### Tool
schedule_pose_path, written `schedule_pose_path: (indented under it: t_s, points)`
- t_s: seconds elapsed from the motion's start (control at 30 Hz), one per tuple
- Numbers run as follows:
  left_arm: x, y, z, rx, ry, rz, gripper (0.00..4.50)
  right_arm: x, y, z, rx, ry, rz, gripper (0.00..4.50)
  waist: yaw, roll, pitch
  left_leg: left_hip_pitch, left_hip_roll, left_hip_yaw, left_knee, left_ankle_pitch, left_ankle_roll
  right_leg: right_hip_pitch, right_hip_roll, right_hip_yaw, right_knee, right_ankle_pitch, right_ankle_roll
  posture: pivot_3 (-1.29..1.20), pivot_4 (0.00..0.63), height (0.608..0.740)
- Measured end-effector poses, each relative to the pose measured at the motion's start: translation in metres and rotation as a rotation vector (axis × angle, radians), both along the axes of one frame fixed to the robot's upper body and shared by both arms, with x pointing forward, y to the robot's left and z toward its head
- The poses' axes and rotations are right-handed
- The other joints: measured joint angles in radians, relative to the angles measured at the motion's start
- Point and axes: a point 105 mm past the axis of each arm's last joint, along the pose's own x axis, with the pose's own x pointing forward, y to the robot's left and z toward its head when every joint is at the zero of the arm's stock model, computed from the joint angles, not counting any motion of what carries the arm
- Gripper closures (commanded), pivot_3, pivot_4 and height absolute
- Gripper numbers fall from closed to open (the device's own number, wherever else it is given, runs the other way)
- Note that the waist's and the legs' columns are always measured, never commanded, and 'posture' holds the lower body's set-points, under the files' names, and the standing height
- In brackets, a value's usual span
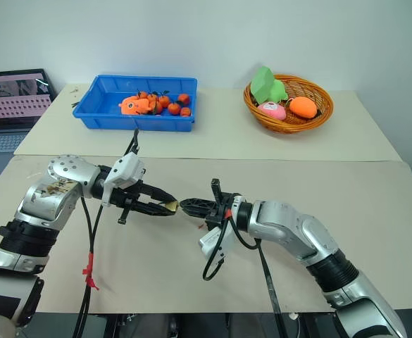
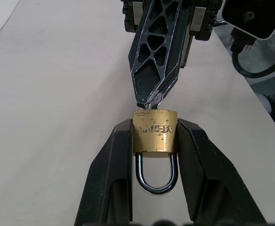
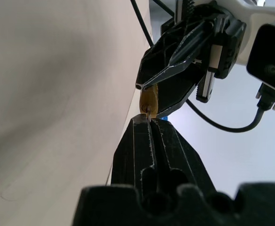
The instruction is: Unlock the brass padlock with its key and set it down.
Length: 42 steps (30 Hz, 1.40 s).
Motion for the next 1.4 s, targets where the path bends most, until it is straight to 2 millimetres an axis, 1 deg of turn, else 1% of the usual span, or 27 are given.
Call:
schedule_pose_path:
  t_s: [0.3, 0.83, 0.93, 1.07, 1.13, 1.2, 1.23, 1.27, 1.4]
  points:
    - [0.0003, -0.0001, 0.0003, -0.002, -0.001, 0.003, 3.67, 0.0009, 0.0001, 0.0012, 0.026, 0.155, -0.008, 4.41, 0.001, 0.000, 0.000, 0.000, 0.000, 0.000, 0.000, 0.000, 0.000, 0.000, 0.000, 0.000, 0.000, 0.000, 0.000, 0.00, 0.150, 0.740]
    - [0.0031, 0.0029, 0.0014, -0.002, 0.003, 0.037, 3.67, 0.0066, 0.0063, 0.0037, 0.122, 0.514, -0.074, 4.41, 0.004, 0.000, 0.000, 0.000, 0.000, 0.000, 0.000, 0.000, 0.000, 0.000, 0.000, 0.000, 0.000, 0.000, 0.000, 0.00, 0.150, 0.740]
    - [0.0034, 0.0032, 0.0016, -0.003, 0.001, 0.040, 3.67, 0.0067, 0.0068, 0.0042, 0.131, 0.539, -0.084, 4.41, 0.004, 0.000, 0.000, 0.000, 0.000, 0.000, 0.000, 0.000, 0.000, 0.000, 0.000, 0.000, 0.000, 0.000, 0.000, 0.00, 0.150, 0.740]
    - [0.0039, 0.0033, 0.0020, -0.004, -0.002, 0.045, 3.67, 0.0078, 0.0063, 0.0042, 0.122, 0.507, -0.096, 4.41, 0.004, 0.000, 0.000, 0.000, 0.000, 0.000, 0.000, 0.000, 0.000, 0.000, 0.000, 0.000, 0.000, 0.000, 0.000, 0.00, 0.150, 0.740]
    - [0.0039, 0.0034, 0.0022, -0.004, -0.002, 0.045, 3.67, 0.0074, 0.0066, 0.0047, 0.116, 0.481, -0.095, 3.84, 0.004, 0.000, 0.000, 0.000, 0.000, 0.000, 0.000, 0.000, 0.000, 0.000, 0.000, 0.000, 0.000, 0.000, 0.000, 0.00, 0.150, 0.740]
    - [0.0038, 0.0035, 0.0021, -0.003, -0.002, 0.046, 3.67, 0.0073, 0.0072, 0.0057, 0.116, 0.453, -0.094, 3.49, 0.003, 0.000, 0.000, 0.000, 0.000, 0.000, 0.000, 0.000, 0.000, 0.000, 0.000, 0.000, 0.000, 0.000, 0.000, 0.00, 0.150, 0.740]
    - [0.0038, 0.0037, 0.0018, -0.003, 0.000, 0.046, 3.67, 0.0074, 0.0074, 0.0066, 0.116, 0.427, -0.095, 3.02, 0.004, 0.000, 0.000, 0.000, 0.000, 0.000, 0.000, 0.000, 0.000, 0.000, 0.000, 0.000, 0.000, 0.000, 0.000, 0.00, 0.150, 0.740]
    - [0.0037, 0.0037, 0.0015, -0.003, 0.002, 0.047, 3.67, 0.0073, 0.0076, 0.0071, 0.113, 0.407, -0.095, 2.82, 0.004, 0.000, 0.000, 0.000, 0.000, 0.000, 0.000, 0.000, 0.000, 0.000, 0.000, 0.000, 0.000, 0.000, 0.000, 0.00, 0.150, 0.740]
    - [0.0029, 0.0025, 0.0024, -0.006, -0.002, 0.041, 3.67, 0.0045, 0.0088, 0.0089, 0.101, 0.327, -0.076, 2.82, 0.004, 0.000, 0.000, 0.000, 0.000, 0.000, 0.000, 0.000, 0.000, 0.000, 0.000, 0.000, 0.000, 0.000, 0.000, 0.00, 0.150, 0.740]
